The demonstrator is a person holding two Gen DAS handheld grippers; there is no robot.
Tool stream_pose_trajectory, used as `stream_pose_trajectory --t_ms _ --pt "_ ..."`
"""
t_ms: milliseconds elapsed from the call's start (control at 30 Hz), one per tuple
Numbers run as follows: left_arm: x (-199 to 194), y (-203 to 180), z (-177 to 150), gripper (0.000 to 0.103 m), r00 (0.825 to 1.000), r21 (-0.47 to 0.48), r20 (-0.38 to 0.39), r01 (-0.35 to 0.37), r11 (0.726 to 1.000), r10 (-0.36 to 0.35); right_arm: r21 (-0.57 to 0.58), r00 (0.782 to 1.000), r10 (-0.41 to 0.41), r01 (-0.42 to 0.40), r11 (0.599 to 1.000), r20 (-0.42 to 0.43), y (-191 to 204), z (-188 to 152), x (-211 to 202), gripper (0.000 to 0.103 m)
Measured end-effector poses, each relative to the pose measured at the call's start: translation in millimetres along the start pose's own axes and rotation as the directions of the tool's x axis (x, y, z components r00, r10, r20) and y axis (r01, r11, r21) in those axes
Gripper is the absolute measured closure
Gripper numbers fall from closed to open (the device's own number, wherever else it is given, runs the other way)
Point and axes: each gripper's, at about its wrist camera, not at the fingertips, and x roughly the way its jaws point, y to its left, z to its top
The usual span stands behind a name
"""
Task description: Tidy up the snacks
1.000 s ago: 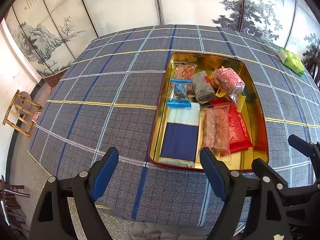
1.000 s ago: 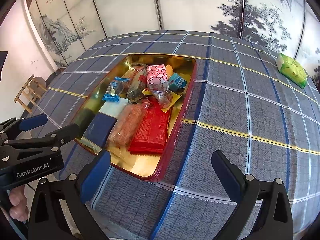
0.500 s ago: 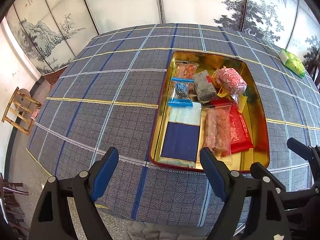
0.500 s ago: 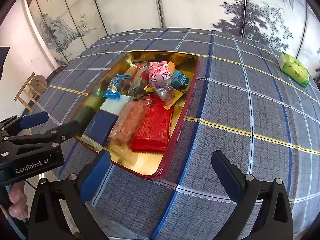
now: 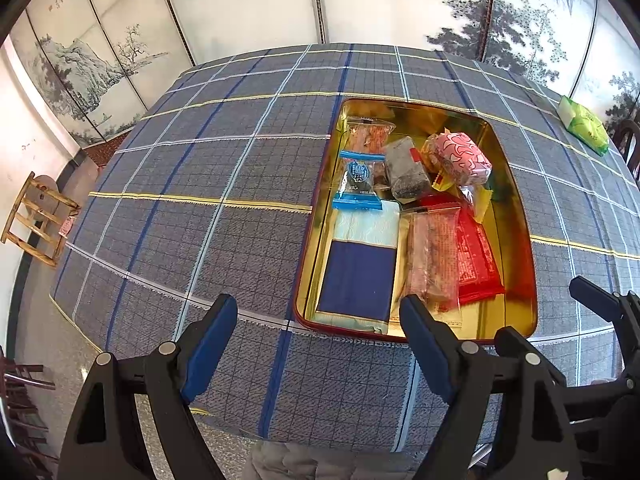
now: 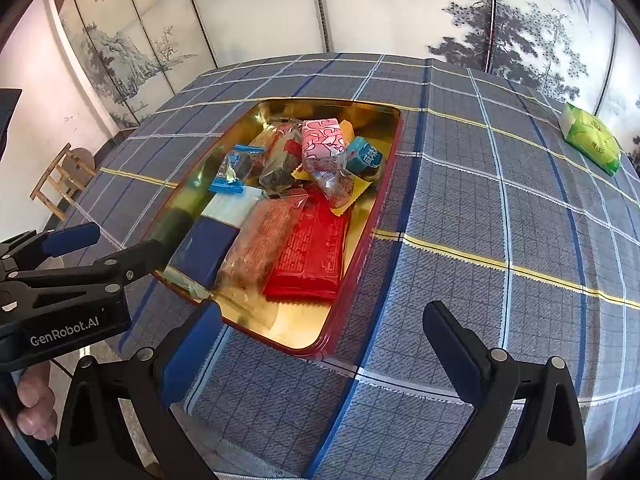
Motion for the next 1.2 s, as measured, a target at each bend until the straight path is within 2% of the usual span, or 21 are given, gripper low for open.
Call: stream_pose_trajectory --t_ms 1200 --pt "3.7 -0.6 1.9 0.022 1.0 0.006 -0.009 0.016 1.0 -0.016 -0.004 1.0 0.008 -0.008 1.0 -0.017 1.6 0.0 3.8 0.003"
